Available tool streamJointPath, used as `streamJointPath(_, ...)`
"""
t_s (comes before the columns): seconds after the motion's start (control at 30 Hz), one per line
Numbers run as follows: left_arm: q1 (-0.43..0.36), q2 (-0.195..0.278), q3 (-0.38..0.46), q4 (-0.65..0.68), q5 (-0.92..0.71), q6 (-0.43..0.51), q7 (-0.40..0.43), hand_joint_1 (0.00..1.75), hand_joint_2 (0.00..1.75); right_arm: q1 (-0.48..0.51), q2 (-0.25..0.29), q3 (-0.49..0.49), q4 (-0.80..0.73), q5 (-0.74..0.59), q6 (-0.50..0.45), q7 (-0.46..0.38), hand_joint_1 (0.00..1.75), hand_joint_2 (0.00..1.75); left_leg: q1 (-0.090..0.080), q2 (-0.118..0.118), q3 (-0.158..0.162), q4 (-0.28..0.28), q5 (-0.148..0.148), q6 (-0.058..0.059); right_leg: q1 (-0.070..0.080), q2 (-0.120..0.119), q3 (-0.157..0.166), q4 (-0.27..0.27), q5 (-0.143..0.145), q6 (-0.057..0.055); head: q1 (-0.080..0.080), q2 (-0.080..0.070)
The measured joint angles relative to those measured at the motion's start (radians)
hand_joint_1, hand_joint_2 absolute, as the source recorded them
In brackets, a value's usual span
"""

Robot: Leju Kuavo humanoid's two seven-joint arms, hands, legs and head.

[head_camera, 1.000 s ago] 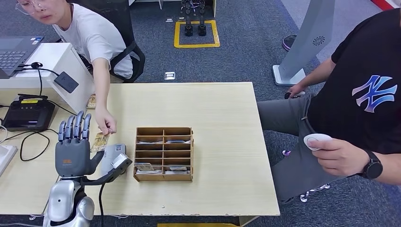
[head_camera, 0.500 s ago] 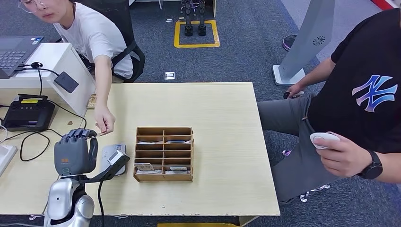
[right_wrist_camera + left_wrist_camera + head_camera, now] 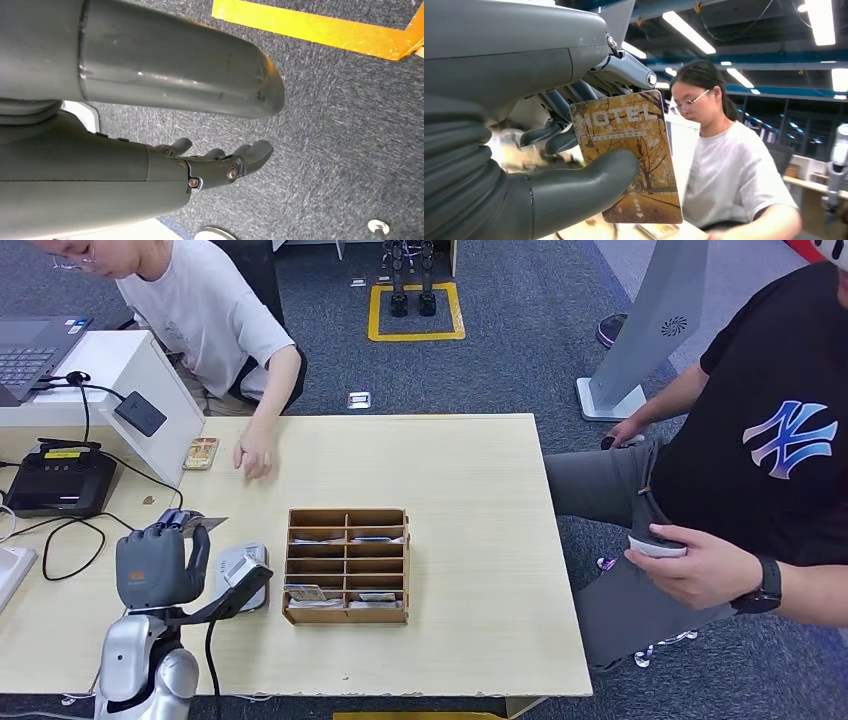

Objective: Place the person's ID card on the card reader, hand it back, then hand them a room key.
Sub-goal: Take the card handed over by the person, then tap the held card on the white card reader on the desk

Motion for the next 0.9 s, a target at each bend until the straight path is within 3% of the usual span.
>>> streamJointPath(0.13,0.000,-0.013,0.018,-0.007,0.194,-0.110,-0.055,1.75,1.75,0.000,0.000,-0.012,0.000,0.021,0.002,0.002,0.00,0.00,0.000,0.000,0.000,0.000,0.000,0.000,0.000,0.000,0.000,0.000,0.000,0.000,0.000,0.000)
streamJointPath(0.27,0.000,-0.047,0.046,-0.010,0.361,-0.340,-0.011,1.75,1.75,-0.001,0.000,-0.032,0.000,0.037,0.004,0.009,0.00,0.00,0.000,0.000,0.000,0.000,0.000,0.000,0.000,0.000,0.000,0.000,0.000,0.000,0.000,0.000)
streamJointPath(0.33,-0.001,-0.062,0.059,-0.005,0.398,-0.387,0.013,1.75,1.75,-0.002,0.000,-0.041,0.000,0.046,0.006,0.011,0.00,0.00,0.000,0.000,0.000,0.000,0.000,0.000,0.000,0.000,0.000,0.000,0.000,0.000,0.000,0.000)
streamJointPath(0.5,-0.006,-0.085,0.095,0.032,0.381,-0.393,0.064,1.75,1.75,-0.005,0.000,-0.054,0.000,0.072,0.010,0.013,0.00,0.00,0.000,0.000,0.000,0.000,0.000,0.000,0.000,0.000,0.000,0.000,0.000,0.000,0.000,0.000)
streamJointPath(0.9,-0.007,-0.103,0.134,0.098,0.354,-0.398,0.078,1.75,1.75,-0.007,0.000,-0.075,0.000,0.093,0.016,0.017,0.00,0.00,0.000,0.000,0.000,0.000,0.000,0.000,0.000,0.000,0.000,0.000,0.000,0.000,0.000,0.000)
